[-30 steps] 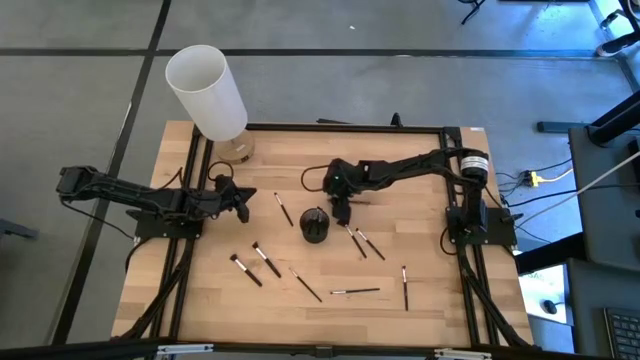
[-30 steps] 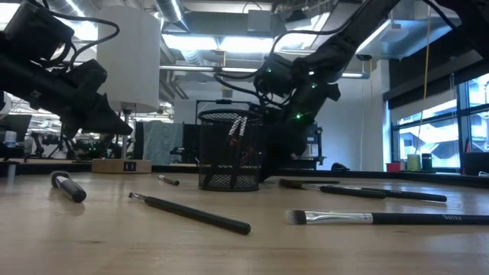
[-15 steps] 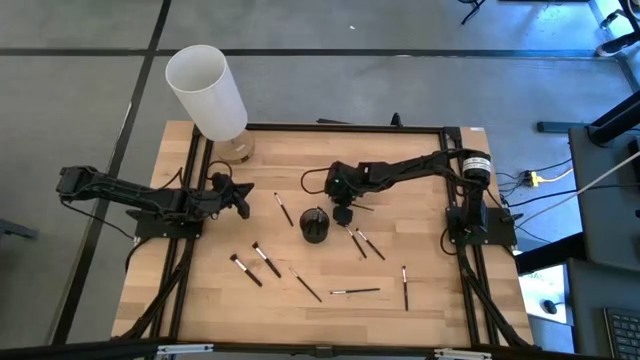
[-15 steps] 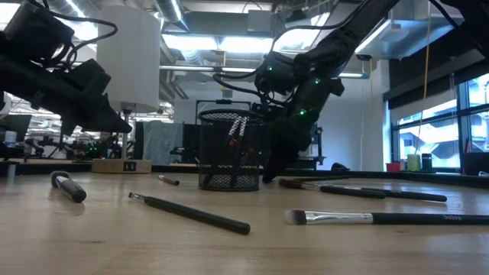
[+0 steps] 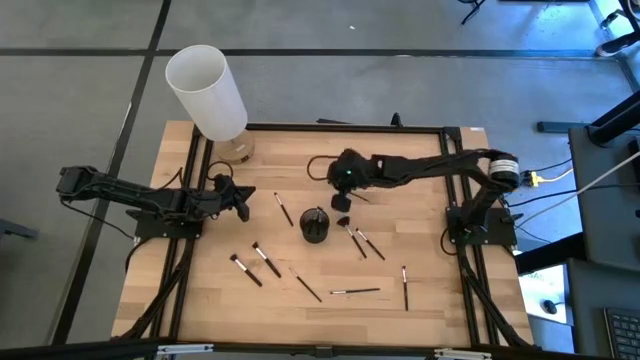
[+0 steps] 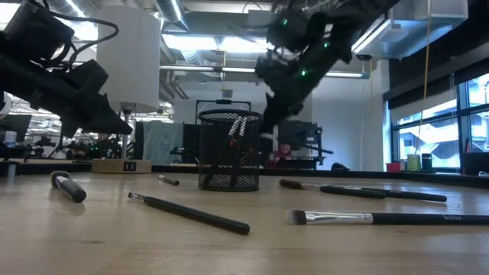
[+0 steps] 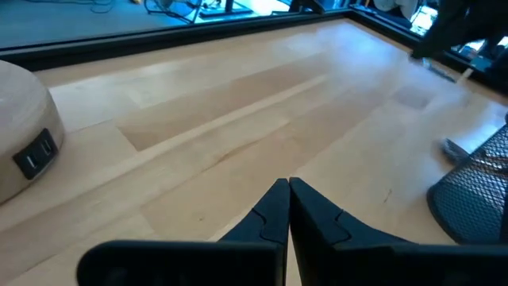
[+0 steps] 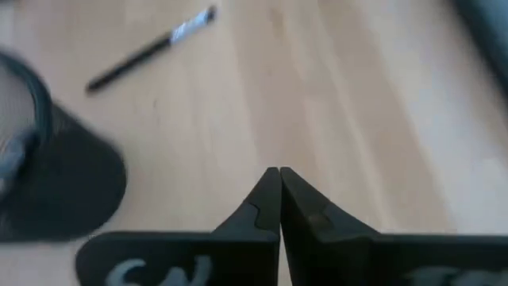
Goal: Sort items
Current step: Put the silver eyeshadow brush into the pen holder
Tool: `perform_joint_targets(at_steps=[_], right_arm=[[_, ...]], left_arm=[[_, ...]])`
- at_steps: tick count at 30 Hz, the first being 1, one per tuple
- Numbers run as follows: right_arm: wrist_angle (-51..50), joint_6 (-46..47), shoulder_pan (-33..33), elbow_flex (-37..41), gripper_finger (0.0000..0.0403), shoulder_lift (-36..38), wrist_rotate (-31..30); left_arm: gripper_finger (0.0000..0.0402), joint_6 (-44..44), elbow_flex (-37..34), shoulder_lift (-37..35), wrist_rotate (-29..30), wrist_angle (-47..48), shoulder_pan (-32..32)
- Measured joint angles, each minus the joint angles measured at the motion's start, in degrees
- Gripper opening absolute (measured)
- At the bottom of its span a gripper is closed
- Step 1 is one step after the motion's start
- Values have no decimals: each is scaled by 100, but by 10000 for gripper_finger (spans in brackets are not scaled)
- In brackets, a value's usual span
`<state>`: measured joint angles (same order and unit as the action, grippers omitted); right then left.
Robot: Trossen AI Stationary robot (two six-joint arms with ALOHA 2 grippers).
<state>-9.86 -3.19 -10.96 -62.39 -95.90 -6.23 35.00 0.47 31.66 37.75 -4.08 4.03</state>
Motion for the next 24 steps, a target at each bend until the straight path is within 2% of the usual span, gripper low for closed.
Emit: perform_joint_targets(at_steps=[3, 6, 12, 14, 19, 24], right_arm=[[828, 8, 101, 316, 1, 415, -126], [2407, 83, 236, 895, 1, 845, -113], [7045, 592, 472, 2375, 1, 888, 368], [8021, 642, 562, 2577, 1, 725, 430], [8427, 662, 906, 2437, 0, 348, 390], [8839, 453, 1357, 1912, 0, -454, -168]], left_arm=[[6, -9, 0, 9, -8, 0, 0], [6, -35, 0, 22, 20, 0, 0], [6, -169, 0, 33, 178, 2, 0], [6, -173, 1, 39, 256, 2, 0], [6, -191, 0, 39, 368, 2, 0], [6, -184, 0, 39, 578, -26, 0]])
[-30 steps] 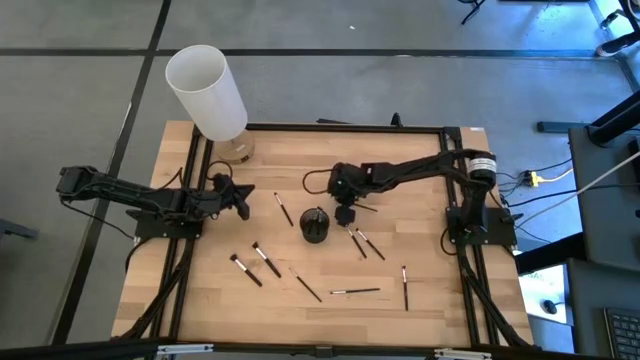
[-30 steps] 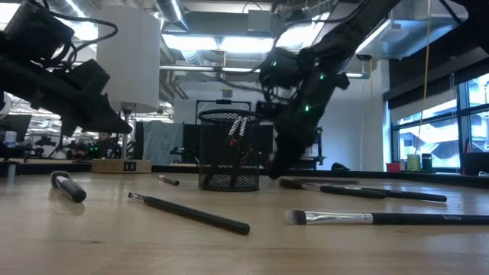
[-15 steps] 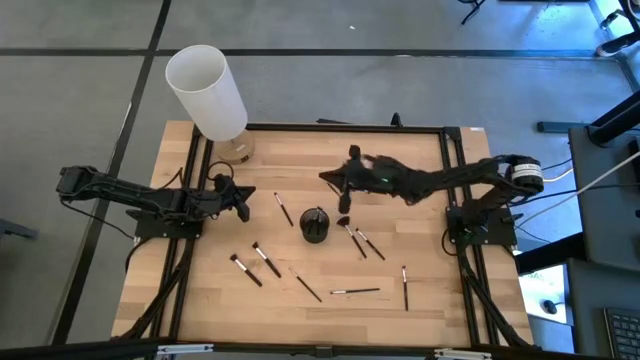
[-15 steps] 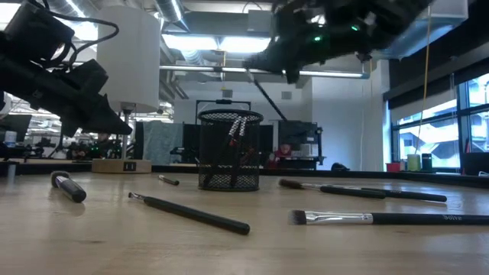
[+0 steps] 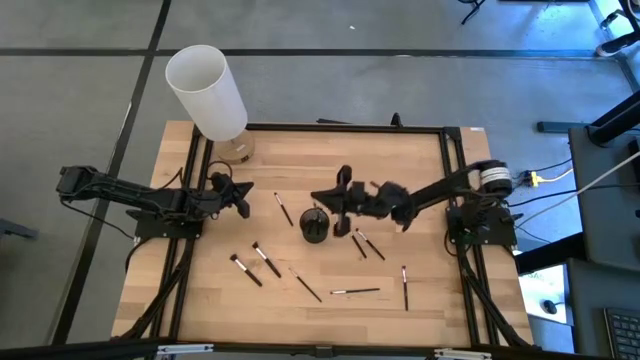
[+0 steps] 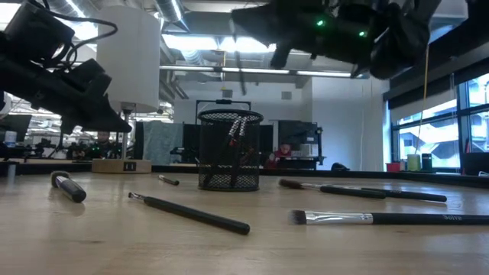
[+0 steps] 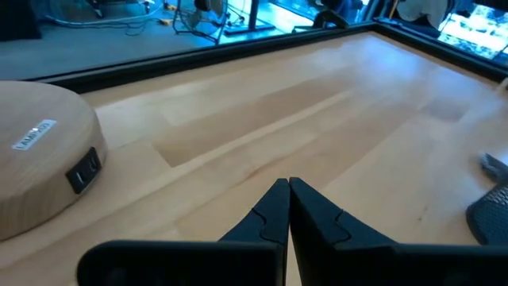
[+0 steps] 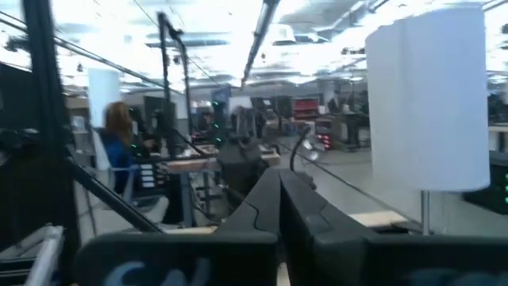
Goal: Sort items
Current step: Put the silver eyeshadow brush into the pen holder
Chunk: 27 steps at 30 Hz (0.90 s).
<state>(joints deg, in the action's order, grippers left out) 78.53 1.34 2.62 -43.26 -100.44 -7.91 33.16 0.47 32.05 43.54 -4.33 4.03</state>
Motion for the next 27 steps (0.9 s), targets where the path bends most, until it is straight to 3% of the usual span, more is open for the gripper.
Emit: perform_joint_targets(at_steps=[4, 7, 15, 19, 24, 27], right_arm=[[100, -1, 200, -219, 0, -471, -722], [-4, 140, 256, -219, 13, -646, -911], [-666, 566, 257, -226, 101, -629, -909], [-1996, 589, 212, -215, 125, -157, -1160], [-4116, 305, 224, -217, 121, 1162, -1934], [-5512, 877, 223, -219, 113, 1973, -1965]], left_arm=[[6, 160, 0, 0, -30, -11, 0], [6, 187, 2, 0, -315, -7, 0], [6, -135, 0, 0, -753, 26, 0], [6, -330, 1, 0, -797, 26, 0], [6, -612, 1, 0, -1011, 28, 0], [6, -685, 0, 0, -1004, 26, 0]])
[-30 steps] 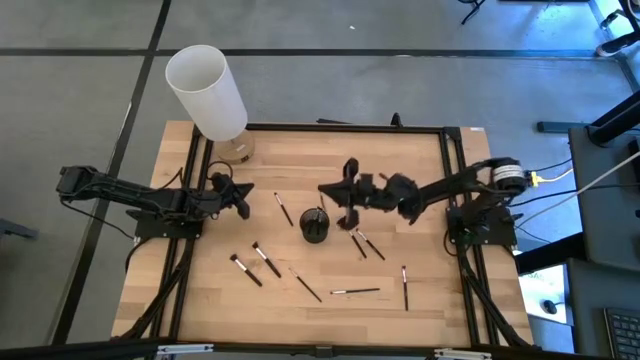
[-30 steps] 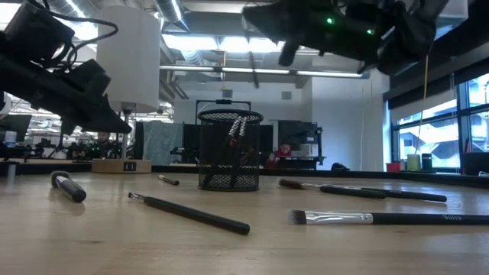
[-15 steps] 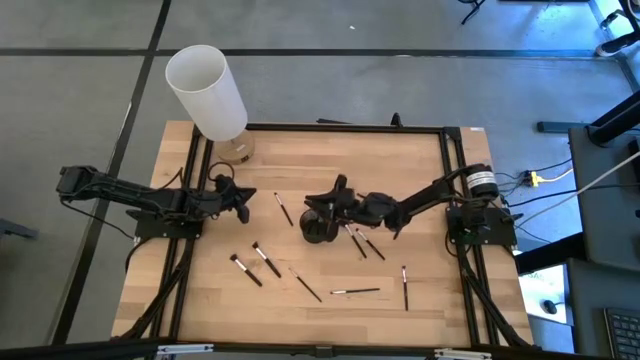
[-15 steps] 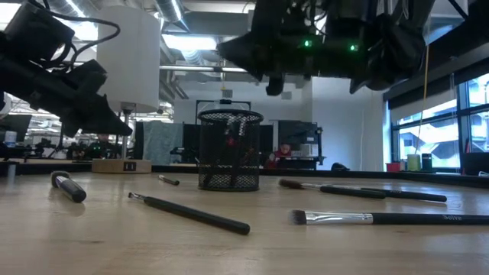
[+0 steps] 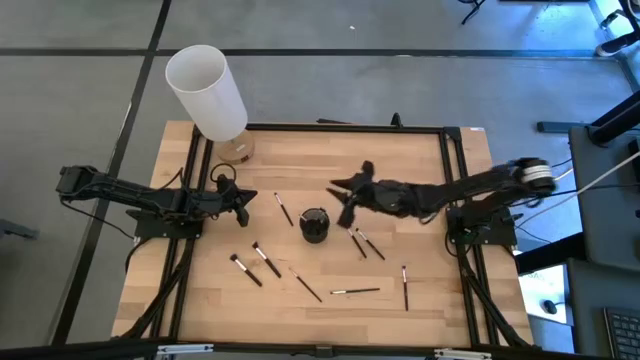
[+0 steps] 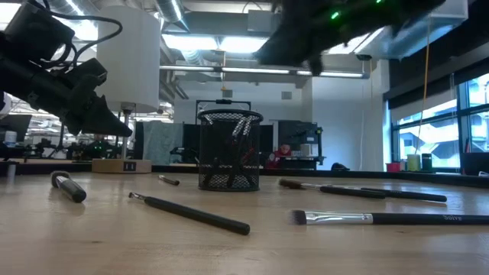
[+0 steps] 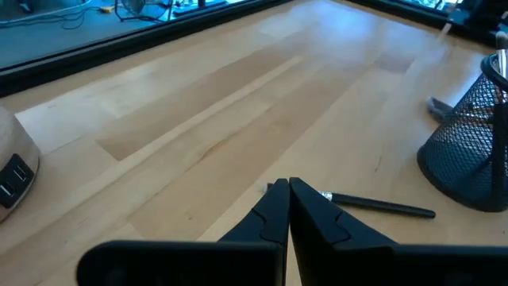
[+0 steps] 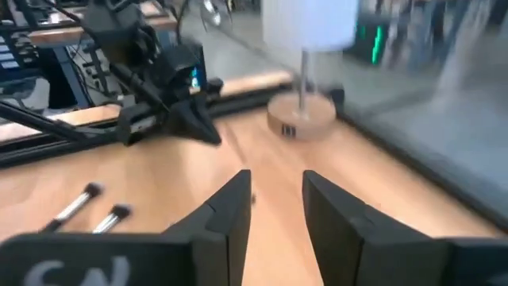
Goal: Sort items
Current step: Put the silver eyeshadow brush into the pen holder
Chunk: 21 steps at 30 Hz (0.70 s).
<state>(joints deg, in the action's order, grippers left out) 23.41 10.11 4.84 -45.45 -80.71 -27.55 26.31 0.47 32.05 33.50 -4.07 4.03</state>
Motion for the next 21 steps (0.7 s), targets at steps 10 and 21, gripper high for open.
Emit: perform_joint_targets(at_steps=[10, 21], right_arm=[[-4091, 2878, -15, 2, 79, 567, 252], [-3842, 1962, -90, 3, 8, 421, 1135]], left_arm=[[6, -704, 0, 101, 39, -1, 0], [8, -1907, 1, 98, 659, -1557, -6]])
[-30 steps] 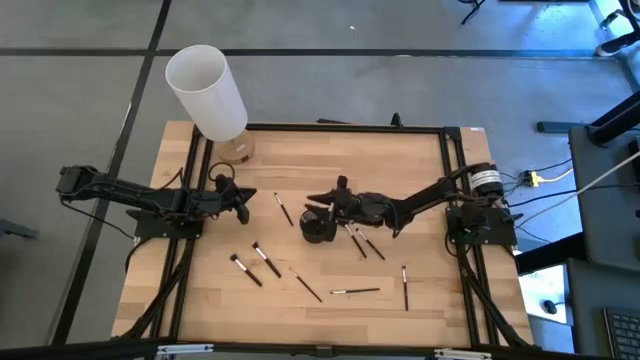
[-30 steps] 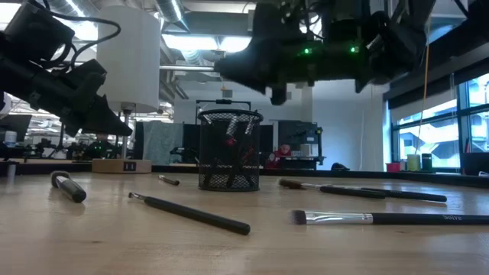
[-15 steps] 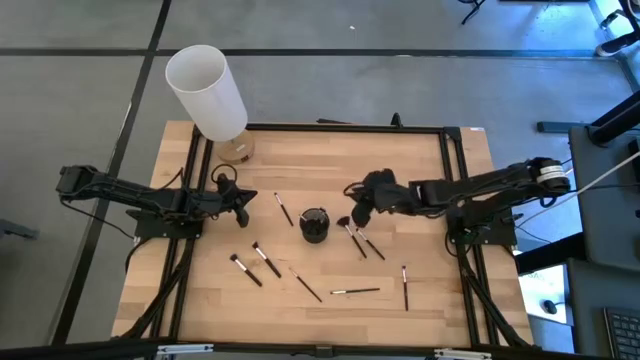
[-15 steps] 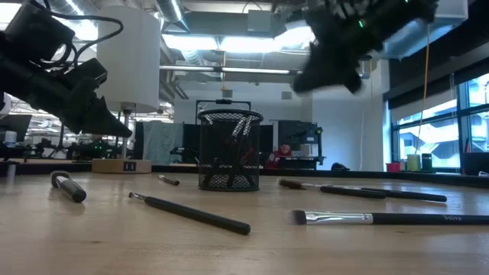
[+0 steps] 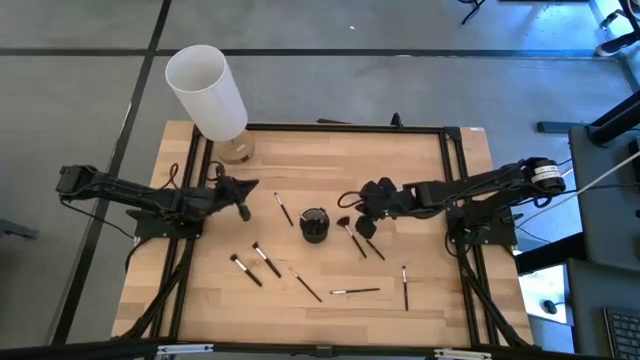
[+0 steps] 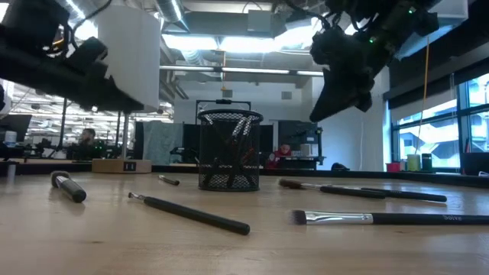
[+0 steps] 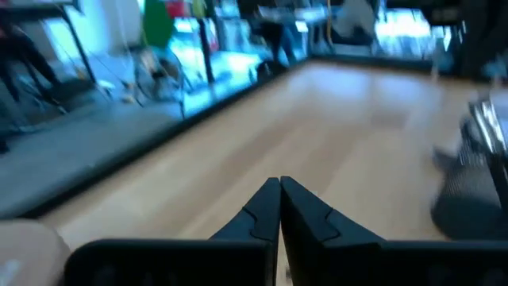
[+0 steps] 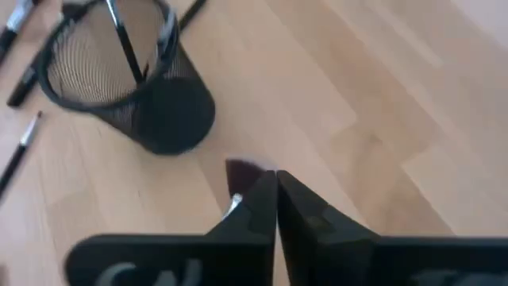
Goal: Sort items
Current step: Put the silver eyeshadow brush into the pen holder
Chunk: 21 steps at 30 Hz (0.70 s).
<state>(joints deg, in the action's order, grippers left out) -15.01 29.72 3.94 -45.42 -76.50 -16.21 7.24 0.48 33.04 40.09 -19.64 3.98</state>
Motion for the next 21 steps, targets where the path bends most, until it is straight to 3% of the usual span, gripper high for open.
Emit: perform_joint_targets(at_steps=[3, 6, 9, 12, 16, 21], right_arm=[[148, -20, -162, -1, 11, 3, 189], [98, -10, -370, -1, 38, -23, 548], [3, 239, -495, -1, 69, -23, 459], [-53, 547, -502, -1, 85, -23, 96], [-507, 1007, -502, -1, 84, -23, 100], [-1322, 1635, -404, -1, 78, -51, 133]], left_arm=[[8, -298, -1, 2, 172, -454, -56], [8, -375, 1, 0, 222, -707, -227], [8, -242, 1, 0, 167, -761, -422], [8, -74, 1, 0, -356, -603, -552], [8, 37, 1, 2, -1102, -161, -596], [6, 409, 1, 22, -1261, 230, -598]])
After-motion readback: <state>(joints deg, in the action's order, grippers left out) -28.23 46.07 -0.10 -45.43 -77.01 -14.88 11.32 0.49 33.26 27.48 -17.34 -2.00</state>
